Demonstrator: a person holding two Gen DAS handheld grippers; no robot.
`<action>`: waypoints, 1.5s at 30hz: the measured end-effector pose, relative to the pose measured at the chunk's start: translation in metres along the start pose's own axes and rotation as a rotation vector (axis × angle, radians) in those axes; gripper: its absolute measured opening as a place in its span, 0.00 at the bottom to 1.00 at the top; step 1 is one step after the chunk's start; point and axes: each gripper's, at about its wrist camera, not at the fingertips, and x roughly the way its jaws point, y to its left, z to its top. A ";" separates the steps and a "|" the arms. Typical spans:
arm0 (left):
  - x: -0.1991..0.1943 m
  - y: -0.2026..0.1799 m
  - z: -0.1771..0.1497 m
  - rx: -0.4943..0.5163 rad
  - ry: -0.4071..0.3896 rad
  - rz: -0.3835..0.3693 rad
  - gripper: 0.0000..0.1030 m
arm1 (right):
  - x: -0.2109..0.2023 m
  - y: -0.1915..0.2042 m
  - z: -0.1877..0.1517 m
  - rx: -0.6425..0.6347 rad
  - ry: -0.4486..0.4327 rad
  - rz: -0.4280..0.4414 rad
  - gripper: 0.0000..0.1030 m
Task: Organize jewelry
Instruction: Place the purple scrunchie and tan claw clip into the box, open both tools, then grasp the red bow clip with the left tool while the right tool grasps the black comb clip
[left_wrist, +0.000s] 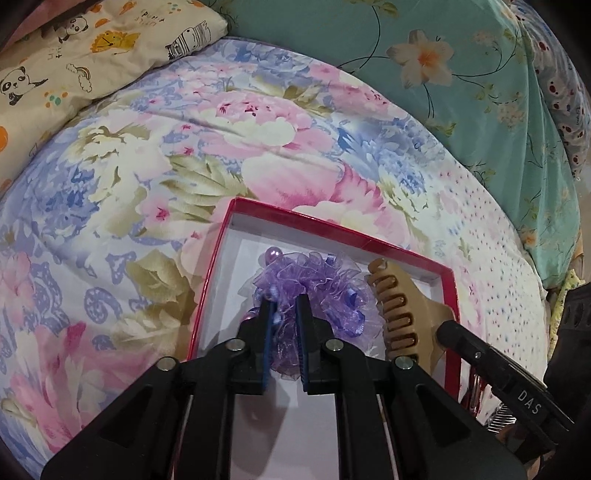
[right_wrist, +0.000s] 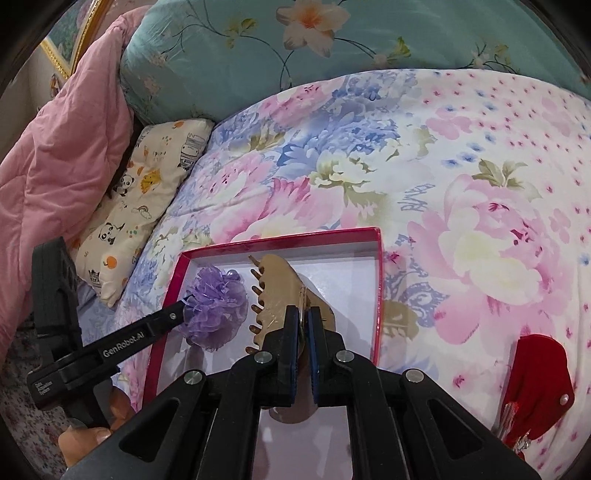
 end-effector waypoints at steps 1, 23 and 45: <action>0.001 0.000 0.000 0.000 0.004 0.001 0.09 | 0.000 0.001 0.000 -0.005 -0.002 -0.004 0.04; -0.019 -0.004 -0.002 -0.010 0.024 -0.008 0.63 | -0.009 0.001 -0.002 0.033 0.015 0.040 0.35; -0.059 -0.019 -0.020 0.011 -0.013 -0.026 0.67 | -0.125 -0.056 -0.048 0.146 -0.089 0.005 0.42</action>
